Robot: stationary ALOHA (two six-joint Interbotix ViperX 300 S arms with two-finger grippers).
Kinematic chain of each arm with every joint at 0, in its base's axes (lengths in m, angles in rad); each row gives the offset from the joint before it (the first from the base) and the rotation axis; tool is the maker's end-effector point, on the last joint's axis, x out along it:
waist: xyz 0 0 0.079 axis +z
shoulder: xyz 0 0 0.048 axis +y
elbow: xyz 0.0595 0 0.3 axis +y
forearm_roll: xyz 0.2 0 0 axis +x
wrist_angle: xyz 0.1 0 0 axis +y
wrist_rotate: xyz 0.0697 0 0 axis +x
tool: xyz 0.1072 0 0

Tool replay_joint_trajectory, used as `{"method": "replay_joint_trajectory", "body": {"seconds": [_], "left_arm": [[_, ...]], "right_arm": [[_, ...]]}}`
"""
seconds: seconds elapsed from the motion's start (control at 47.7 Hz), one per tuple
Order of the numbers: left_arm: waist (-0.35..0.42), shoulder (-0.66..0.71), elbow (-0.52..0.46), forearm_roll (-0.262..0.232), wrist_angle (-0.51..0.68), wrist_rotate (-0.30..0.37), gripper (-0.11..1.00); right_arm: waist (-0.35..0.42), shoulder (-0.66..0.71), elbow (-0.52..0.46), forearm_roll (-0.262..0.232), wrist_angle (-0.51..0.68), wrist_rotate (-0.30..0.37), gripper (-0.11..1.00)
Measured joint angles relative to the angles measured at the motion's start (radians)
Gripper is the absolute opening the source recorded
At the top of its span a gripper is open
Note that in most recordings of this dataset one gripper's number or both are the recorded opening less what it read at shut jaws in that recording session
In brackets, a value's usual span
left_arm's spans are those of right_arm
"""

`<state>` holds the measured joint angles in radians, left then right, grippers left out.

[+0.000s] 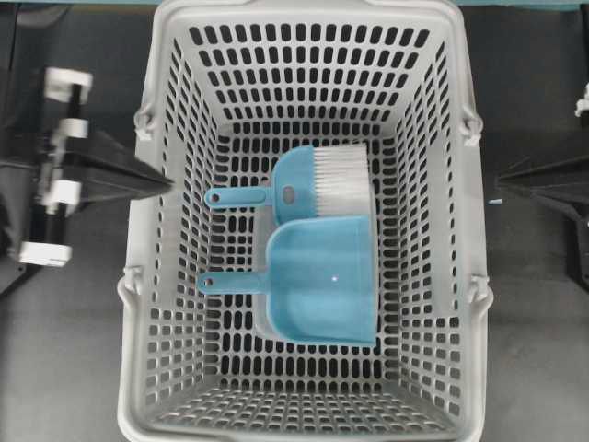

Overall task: Pick up the dustpan from the shopping basket with the left arm.
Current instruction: 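Lower the open left gripper into the basket toward the blue dustpan handle, then close the left gripper around the blue dustpan's handle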

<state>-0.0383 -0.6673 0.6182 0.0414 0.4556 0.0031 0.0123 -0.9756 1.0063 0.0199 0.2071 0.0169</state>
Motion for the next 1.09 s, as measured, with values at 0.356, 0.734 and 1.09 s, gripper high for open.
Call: {"method": "replay_joint_trajectory", "body": {"seconds": [0.356,0.734,1.09], "left_arm": [[-0.009,0.193,-0.209,0.000,0.236,0.003,0.00],[-0.017,0.370,-0.383,0.000,0.453,-0.005,0.01],[-0.049,0.532,-0.511,0.000,0.618,-0.040,0.84]], "right_arm": [[-0.008,0.000,-0.002,0.000,0.069,0.000,0.64],[-0.009,0.000,-0.002,0.000,0.069,0.000,0.80],[-0.009,0.000,-0.002,0.000,0.069,0.003,0.80]]}}
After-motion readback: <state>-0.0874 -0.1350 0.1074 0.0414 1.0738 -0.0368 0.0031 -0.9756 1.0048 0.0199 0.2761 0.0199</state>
